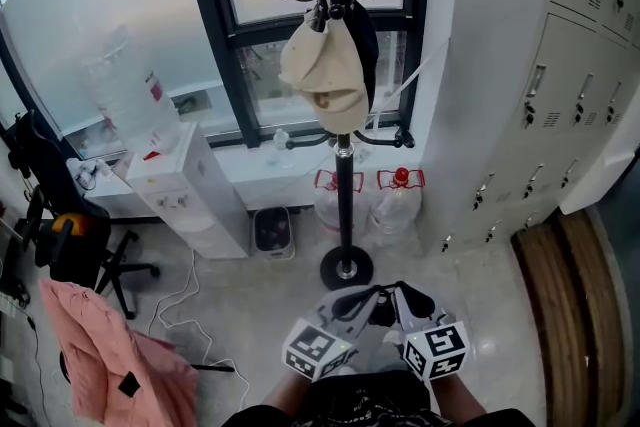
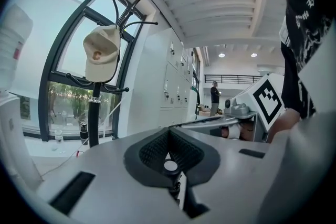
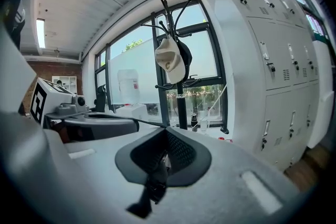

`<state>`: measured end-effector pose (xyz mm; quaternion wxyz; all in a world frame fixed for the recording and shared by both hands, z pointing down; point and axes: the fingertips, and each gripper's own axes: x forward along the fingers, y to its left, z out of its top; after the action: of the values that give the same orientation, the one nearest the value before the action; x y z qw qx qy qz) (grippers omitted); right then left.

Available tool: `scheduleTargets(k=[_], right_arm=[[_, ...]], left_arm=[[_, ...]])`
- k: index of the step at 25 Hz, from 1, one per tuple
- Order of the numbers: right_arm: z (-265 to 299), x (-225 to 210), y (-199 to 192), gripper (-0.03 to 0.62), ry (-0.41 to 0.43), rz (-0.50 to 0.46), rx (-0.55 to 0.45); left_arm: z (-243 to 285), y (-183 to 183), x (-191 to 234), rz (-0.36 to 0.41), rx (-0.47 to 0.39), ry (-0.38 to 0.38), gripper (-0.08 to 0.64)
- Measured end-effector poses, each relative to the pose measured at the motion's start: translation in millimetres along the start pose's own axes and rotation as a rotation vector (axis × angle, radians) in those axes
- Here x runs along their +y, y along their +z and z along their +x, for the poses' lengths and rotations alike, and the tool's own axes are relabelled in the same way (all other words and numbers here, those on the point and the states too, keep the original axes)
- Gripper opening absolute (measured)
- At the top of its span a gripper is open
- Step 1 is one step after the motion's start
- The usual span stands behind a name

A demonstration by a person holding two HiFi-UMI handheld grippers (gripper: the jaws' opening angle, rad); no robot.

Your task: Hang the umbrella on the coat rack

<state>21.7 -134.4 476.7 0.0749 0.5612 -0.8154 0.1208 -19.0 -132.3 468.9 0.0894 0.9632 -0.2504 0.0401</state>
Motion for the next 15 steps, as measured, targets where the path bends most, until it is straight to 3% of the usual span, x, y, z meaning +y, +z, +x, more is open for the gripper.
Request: scheduleTargets(k=[8,11,15], right_arm=[[13,-15,23,0.003,0.024,0.018,-0.03],[17,-22,30,0.004,0.023,-0.035,-0.029],[25,-30,38,0.003,0.033,-0.037,-0.037]], left_arm=[[18,19,16,0.02,-0.032,0.024,0.009],[27,31,20,0.019,-0.066,0.04,0.009],[37,39,27,0.016,-0.079,0.06,0.009]])
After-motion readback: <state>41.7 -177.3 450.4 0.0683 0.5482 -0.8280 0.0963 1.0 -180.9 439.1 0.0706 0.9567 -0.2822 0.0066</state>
